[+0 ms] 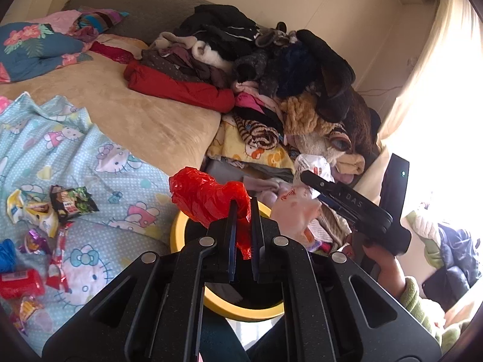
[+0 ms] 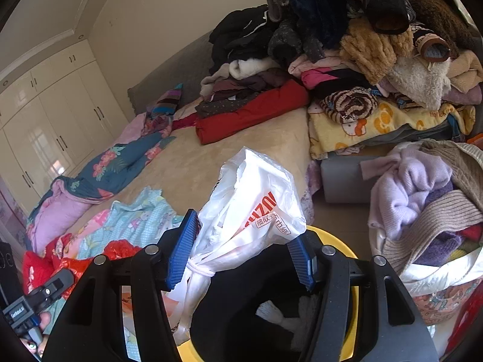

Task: Collect trash
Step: 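Carry both bags over the bin and open both tools to drop them, then move both tools back over the remaining wrappers on the sheet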

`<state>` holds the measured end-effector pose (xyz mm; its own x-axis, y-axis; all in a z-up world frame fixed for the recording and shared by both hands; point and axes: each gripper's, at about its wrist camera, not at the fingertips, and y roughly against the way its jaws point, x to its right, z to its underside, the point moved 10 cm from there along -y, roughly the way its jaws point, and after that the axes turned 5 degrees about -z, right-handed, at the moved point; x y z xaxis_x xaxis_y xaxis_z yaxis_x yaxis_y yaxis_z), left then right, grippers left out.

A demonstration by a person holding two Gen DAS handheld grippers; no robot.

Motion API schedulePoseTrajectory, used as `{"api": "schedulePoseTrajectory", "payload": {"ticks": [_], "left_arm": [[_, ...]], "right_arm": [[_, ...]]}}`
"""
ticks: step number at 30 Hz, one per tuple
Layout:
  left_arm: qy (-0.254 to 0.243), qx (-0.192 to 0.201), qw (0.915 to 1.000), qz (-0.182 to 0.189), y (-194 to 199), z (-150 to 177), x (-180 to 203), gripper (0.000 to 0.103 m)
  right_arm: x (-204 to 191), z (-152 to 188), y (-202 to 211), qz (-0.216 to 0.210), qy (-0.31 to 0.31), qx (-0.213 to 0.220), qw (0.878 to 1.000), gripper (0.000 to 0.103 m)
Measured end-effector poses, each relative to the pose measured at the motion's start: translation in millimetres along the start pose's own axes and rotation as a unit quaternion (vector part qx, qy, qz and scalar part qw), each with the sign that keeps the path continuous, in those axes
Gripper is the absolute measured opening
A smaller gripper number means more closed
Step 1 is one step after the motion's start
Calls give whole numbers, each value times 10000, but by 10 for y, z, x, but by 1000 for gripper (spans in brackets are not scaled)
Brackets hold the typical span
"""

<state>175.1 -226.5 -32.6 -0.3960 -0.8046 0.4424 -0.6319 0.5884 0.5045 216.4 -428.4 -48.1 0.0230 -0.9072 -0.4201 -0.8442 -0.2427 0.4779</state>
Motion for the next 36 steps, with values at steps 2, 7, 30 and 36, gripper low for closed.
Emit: {"api": "schedulePoseTrajectory", "payload": {"ticks": [2,7,30,36], "left_arm": [[-21,-87,10000,30,-62,71,47,4],[-110,-325,9994,82,-220,246,145,4],[-270,-1034,9940,-220,-789,777,86,57],[-328,-580,9947,-783,-527,579,-140,93]], "right_arm": [[63,13,-10,102,33,-7,9999,56],[226,74,-56,372,84,-73,9992,56],[577,287,-342,416,-116,-543,9976,78],[472,302,-370,406,30,-557,9976,84]]}}
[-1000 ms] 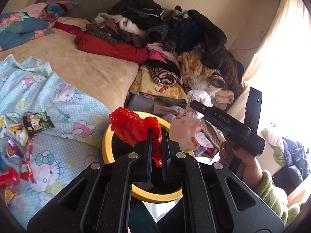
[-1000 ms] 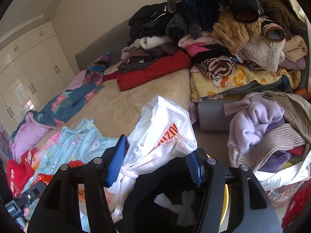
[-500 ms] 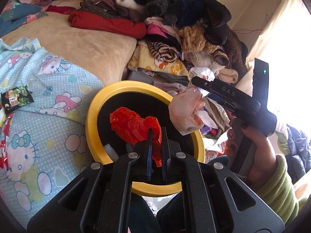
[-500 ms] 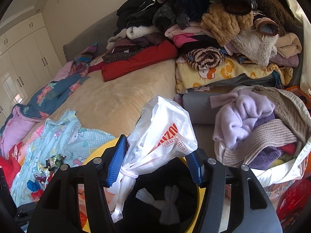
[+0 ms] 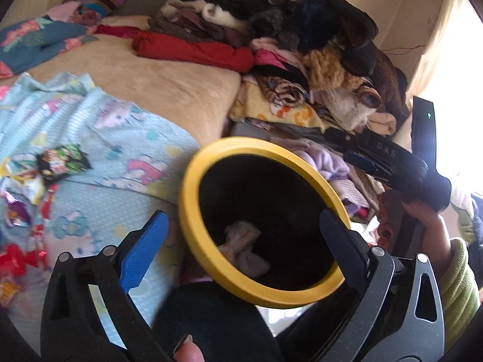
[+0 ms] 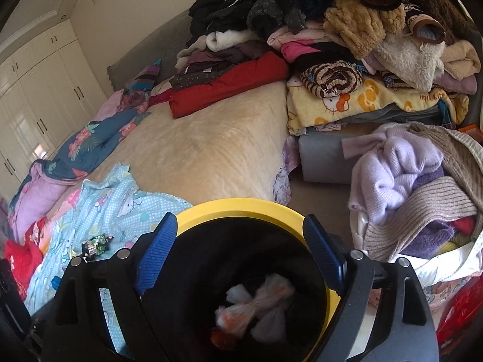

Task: Collect trash
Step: 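Move both tools back over the remaining wrappers on the sheet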

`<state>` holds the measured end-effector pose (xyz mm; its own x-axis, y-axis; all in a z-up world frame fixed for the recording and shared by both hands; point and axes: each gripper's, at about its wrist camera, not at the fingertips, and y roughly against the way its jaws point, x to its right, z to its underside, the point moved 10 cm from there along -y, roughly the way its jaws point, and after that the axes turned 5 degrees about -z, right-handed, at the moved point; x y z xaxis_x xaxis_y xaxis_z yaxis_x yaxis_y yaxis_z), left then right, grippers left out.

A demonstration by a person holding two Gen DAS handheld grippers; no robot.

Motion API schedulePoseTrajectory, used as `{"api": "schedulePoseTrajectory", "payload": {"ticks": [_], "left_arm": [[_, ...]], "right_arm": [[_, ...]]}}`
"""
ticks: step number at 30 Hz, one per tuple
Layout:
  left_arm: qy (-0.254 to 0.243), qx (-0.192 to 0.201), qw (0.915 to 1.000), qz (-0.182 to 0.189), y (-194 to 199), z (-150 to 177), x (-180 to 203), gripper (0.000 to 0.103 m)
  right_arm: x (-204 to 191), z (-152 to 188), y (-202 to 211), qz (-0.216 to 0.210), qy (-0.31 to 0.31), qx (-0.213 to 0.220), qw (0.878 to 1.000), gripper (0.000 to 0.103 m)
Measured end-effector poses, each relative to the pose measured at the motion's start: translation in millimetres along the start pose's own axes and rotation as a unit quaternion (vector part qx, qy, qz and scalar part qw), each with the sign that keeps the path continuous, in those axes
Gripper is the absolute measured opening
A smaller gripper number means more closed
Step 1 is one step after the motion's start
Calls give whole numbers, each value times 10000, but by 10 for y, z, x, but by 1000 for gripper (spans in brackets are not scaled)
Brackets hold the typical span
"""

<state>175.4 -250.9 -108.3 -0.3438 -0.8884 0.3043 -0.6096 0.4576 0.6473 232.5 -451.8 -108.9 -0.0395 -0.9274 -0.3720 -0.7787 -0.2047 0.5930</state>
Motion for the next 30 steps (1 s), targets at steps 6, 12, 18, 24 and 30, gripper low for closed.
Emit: {"api": "schedulePoseTrajectory", "payload": {"ticks": [6,12,18,24,30], "left_arm": [[66,302,9988,-387,223,-147,-284,93],[182,540,9962,-656,430,-270,-541,93],[220,829,9917,-954,709,-375,-829,93],[348,1030,9867,-1211,939,-414,-1131,93],[421,1120,9830,-1395,1083,-382,-1364,93]], "right_arm": [[-224,-4,22,-80,265,169,9995,85],[-609,18,68,-356,550,396,9971,87],[-1092,93,109,-662,988,515,9916,90],[-1520,253,99,-945,1216,423,9872,91],[-1873,432,70,-1181,1425,275,9823,92]]}}
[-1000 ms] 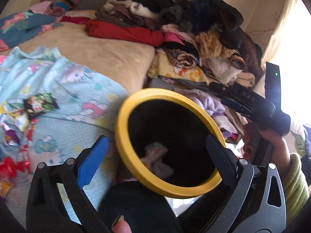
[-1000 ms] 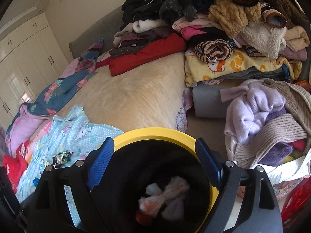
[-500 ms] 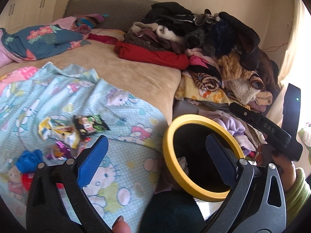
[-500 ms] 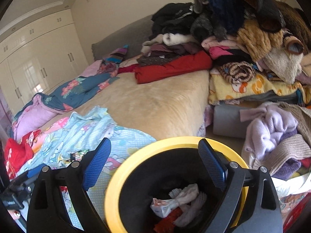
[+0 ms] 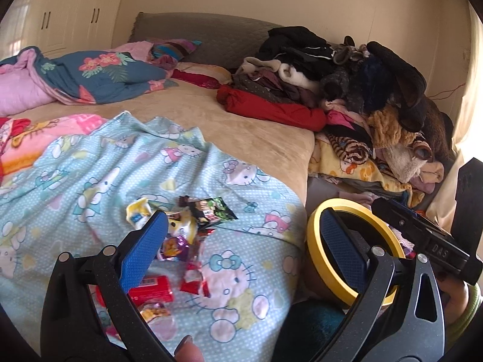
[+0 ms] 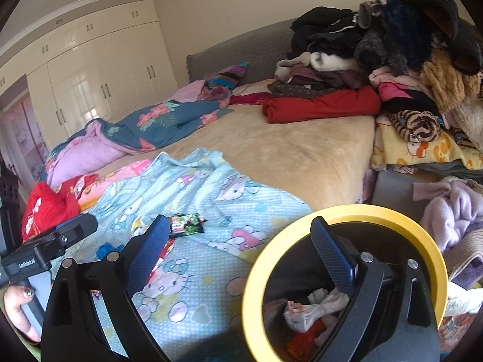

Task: Collect trash
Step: 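Move both tools back over the remaining wrappers on the sheet, then grasp the blue glove with the left tool while the right tool grasps a red snack wrapper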

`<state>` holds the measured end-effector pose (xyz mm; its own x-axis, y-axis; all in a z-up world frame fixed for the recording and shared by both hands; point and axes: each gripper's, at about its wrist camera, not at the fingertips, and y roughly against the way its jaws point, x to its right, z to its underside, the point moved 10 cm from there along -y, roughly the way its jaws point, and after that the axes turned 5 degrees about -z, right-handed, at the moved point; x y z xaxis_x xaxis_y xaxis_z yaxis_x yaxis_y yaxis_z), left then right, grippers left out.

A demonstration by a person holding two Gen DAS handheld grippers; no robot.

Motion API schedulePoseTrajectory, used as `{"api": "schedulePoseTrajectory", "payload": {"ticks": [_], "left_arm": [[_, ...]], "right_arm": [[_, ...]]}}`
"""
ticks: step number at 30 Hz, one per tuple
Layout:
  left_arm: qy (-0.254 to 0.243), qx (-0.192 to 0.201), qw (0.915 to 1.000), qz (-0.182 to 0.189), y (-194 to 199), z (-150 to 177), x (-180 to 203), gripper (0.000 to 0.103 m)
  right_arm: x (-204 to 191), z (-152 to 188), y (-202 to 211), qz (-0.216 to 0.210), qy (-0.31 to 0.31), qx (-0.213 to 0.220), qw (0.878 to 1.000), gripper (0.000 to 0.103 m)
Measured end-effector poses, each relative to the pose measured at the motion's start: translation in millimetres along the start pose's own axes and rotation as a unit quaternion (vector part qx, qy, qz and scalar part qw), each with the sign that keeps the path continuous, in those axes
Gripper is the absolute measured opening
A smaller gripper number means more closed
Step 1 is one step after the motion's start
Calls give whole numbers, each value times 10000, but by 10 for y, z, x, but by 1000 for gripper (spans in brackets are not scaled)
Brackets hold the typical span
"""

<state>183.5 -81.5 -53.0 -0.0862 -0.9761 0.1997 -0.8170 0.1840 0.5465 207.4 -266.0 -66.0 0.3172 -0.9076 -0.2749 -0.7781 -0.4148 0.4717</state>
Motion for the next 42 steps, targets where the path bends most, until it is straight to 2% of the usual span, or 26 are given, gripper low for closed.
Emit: {"api": "schedulePoseTrajectory", "payload": {"ticks": [25,37,39,42], "left_arm": [[838,-43,9954,-466,6,23,-1037,93],[1226,-269,9897,-694,-37,125,-1541,92],[1279,-310,9889,-686,-39,146,-1600,90],[1350,-430,9879,-631,-62,178,-1655,80]], "right_arm": [[-991,415,-366,-583,740,-585,9938,93],[-1295,723,-733,-713,1045,-1191,9848,93],[-1323,763,-812,-749,1018,-1309,9833,90],[-1353,827,-968,-779,943,-1527,9807,86]]}}
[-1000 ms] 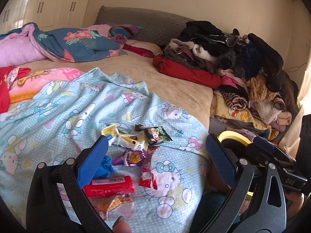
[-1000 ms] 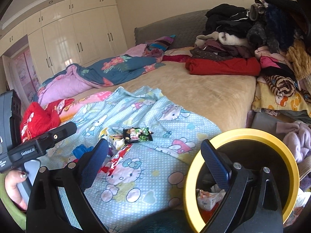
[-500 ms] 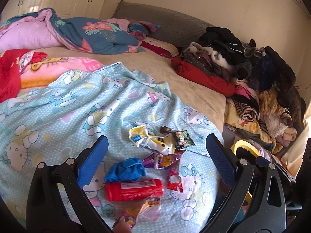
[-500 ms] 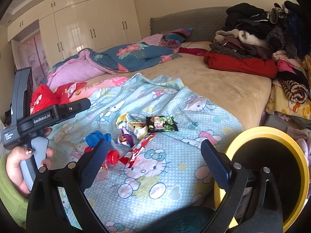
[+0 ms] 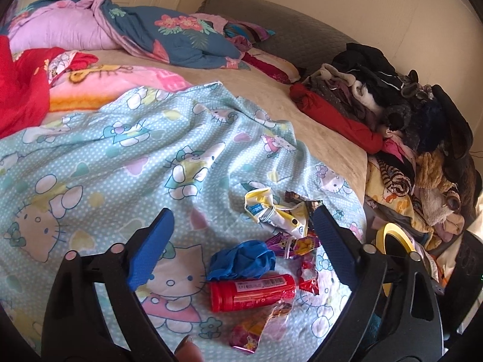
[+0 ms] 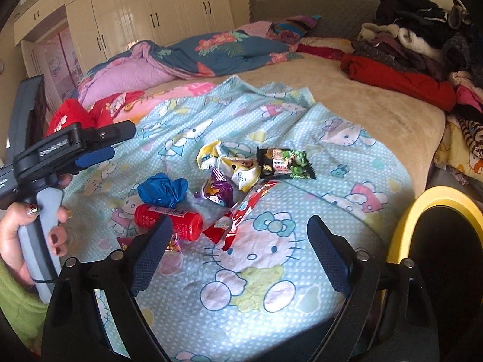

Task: Collect trash
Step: 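Grasp the blue glove with the left tool while the right tool grasps a red snack wrapper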

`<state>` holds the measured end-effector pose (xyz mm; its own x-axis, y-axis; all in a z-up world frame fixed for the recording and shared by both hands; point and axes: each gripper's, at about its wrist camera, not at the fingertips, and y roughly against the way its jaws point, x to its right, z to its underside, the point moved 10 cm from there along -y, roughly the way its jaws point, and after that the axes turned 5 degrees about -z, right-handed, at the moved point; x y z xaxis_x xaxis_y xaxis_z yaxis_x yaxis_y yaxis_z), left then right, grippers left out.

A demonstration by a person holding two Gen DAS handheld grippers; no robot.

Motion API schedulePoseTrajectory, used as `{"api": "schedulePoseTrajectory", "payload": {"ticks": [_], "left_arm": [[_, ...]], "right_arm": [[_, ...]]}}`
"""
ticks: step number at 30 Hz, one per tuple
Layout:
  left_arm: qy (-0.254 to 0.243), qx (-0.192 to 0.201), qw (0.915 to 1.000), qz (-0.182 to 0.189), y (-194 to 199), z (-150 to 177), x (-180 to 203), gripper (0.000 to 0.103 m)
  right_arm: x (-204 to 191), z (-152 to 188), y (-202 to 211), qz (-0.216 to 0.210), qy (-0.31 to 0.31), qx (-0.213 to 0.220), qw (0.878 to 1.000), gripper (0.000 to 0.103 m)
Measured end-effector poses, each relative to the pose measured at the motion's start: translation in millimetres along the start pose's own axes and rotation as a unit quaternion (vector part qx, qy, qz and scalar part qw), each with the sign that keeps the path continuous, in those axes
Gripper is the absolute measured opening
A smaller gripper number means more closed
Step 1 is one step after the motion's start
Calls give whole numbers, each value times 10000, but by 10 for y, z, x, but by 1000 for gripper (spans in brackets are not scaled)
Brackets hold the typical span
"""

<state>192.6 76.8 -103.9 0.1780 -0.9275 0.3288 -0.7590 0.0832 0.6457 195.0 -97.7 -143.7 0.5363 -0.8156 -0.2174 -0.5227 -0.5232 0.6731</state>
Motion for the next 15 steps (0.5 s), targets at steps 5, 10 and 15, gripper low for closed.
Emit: {"api": "schedulePoseTrajectory", "payload": {"ticks": [5,10,15], "left_arm": [[93,-341,9991,235,-114,114,-26,58],[28,-759,9961,443,-295,334,69,53],[-108,-1235,9916,362,-519,581,130,35]], "right_arm": [[20,105,-401,-162,-354,-547,9977,73],[7,203,-734,-417,-562,-936,9931,44],[109,231,-705,-479,-826,-925,9911,14]]}}
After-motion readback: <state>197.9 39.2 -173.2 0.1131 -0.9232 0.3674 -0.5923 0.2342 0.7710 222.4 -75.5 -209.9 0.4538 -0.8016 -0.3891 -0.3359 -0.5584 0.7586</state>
